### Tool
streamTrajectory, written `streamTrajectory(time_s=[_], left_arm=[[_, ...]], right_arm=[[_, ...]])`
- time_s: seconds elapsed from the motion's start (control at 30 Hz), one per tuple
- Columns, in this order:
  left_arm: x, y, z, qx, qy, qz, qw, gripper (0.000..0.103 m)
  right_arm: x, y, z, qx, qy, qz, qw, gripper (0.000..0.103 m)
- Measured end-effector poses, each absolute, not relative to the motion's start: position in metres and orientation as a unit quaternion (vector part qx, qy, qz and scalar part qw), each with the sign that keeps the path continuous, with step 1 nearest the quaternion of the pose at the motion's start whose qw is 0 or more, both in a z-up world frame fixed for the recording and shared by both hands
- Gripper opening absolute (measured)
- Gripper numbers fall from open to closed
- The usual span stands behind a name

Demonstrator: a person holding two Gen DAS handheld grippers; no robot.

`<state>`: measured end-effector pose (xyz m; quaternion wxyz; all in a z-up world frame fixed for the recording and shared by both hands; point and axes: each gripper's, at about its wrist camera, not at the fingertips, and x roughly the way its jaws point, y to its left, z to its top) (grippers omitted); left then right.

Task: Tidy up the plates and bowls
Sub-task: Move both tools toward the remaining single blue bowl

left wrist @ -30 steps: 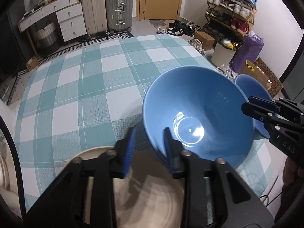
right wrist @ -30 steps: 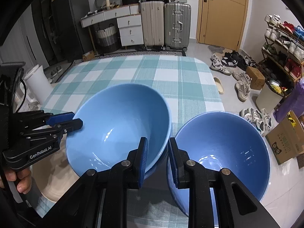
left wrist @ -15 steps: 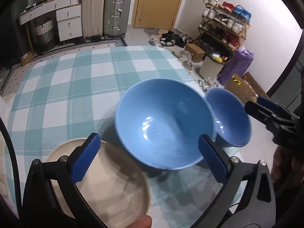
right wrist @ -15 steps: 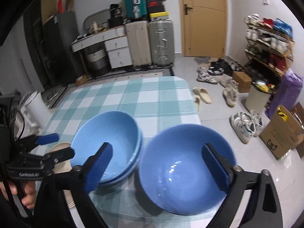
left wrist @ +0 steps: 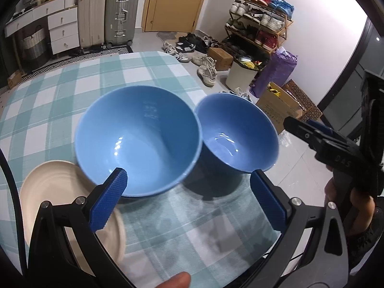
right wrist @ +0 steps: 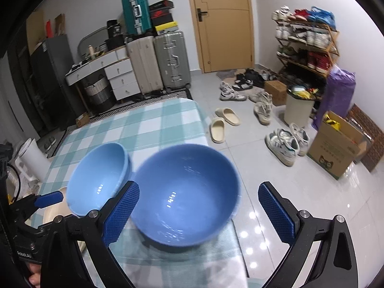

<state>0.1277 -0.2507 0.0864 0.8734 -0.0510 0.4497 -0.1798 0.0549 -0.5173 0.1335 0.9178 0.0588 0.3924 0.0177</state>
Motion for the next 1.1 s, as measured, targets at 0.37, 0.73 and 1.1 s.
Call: streamTrajectory(time_s=[0.37, 0.73, 1.1], left_arm=[[0.114, -0.301, 0.091, -0.044, 0.462, -0.244, 0.852, 0.084], [0.126, -0.329, 0.069, -0.060, 0.495, -0.233, 0.835, 0.061], [0.150, -0.332, 0.049, -0.062, 0.507, -0.211, 0.834, 0.054]], right_arm=[[0.050, -0.562, 0.112, 0.089, 0.399, 0.010, 0.912, 0.101], [0.055, -0.575, 0.092, 0.100, 0.415, 0.027, 0.904, 0.083], [0.081, -0.567, 0.064, 0.110, 0.441, 0.052, 0.889, 0.052]])
